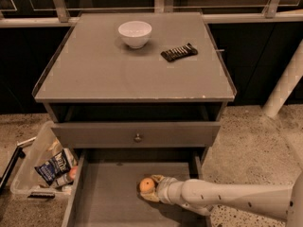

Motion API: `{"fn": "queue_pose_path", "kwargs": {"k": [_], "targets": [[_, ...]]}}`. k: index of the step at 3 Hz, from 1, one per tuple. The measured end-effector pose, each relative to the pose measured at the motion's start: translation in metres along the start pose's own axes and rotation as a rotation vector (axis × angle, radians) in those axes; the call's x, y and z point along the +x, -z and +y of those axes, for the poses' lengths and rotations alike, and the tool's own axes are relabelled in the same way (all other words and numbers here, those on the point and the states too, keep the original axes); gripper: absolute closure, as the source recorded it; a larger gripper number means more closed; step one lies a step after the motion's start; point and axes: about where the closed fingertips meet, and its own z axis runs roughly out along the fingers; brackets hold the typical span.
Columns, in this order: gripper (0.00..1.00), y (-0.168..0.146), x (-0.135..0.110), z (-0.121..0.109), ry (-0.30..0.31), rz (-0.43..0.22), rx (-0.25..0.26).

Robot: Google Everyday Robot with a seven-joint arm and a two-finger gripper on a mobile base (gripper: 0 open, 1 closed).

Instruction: Place orange into middle drawer

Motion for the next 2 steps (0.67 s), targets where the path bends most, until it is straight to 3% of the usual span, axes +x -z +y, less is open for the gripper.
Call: {"fn": "queue_pose_path", "kwargs": {"k": [2], "targets": [[0.12, 0.0000, 0.0000, 0.0000, 0.000, 0.000, 0.000]]}}
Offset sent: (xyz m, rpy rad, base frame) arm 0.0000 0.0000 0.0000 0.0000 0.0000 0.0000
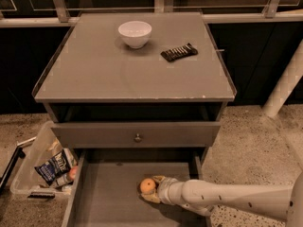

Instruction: Place orange into middle drawer

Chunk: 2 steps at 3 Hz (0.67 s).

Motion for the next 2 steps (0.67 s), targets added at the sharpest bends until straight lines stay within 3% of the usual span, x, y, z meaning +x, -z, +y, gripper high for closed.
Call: {"fn": "queue_pose_path", "kwargs": {"k": [1, 2], "targets": [[0.00, 0.0000, 0.0000, 0.0000, 0.000, 0.000, 0.000], [0.00, 0.0000, 0.0000, 0.0000, 0.000, 0.000, 0.000]]}}
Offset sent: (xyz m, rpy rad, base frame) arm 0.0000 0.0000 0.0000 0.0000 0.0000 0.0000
